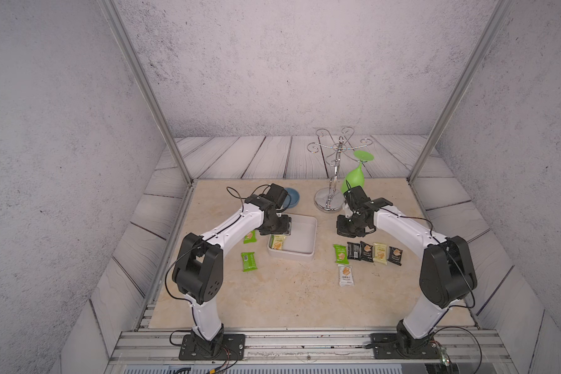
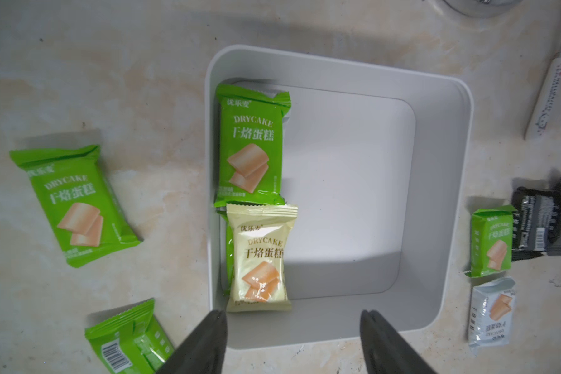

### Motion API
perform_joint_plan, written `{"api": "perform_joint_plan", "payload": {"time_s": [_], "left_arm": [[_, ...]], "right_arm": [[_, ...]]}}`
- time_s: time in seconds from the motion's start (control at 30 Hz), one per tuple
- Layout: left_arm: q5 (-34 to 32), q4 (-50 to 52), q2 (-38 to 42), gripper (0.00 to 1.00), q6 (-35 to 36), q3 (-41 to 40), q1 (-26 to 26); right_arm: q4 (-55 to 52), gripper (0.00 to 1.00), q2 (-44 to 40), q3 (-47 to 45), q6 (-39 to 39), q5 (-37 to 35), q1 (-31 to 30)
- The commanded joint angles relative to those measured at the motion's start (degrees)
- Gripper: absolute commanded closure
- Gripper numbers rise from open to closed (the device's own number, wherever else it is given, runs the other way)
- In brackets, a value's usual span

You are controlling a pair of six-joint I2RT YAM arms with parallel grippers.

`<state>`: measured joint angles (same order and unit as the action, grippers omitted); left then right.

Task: Take the cookies out of the storage box
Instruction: Place the cookie at the center of the board, then pick up the cookie from the storage box.

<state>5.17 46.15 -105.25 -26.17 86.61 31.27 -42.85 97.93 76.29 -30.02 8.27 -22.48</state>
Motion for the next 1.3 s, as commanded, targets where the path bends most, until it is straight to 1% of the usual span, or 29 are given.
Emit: {"api": "perform_joint_plan", "payload": {"time_s": [0.0,0.37,0.7,1.03,1.27], "left_arm": [[-3.91,3.47,-2.23,0.29,1.18,2.19,0.79],[-6.20,4.98,-9.27,0.29,0.84,5.49,2.65],[-10.30,8.15,-15.06,0.29,-0.10,9.66,3.63],[-11.32,9.04,-17.00,0.29,-0.79,9.92,3.67],[-10.10,8.66,-18.26,0.29,-0.48,9.90,3.63]], "right_arm": [[0.31,0.90,-2.38,-1.45,-0.65,-1.80,0.13],[1.01,0.90,-3.68,-3.49,0.10,-2.98,0.92],[2.39,0.90,-2.05,-3.74,1.34,-1.17,3.12],[2.68,0.91,-0.99,-3.87,1.80,-0.35,4.36],[2.68,0.91,-0.95,-4.31,1.65,-0.45,4.59]]}}
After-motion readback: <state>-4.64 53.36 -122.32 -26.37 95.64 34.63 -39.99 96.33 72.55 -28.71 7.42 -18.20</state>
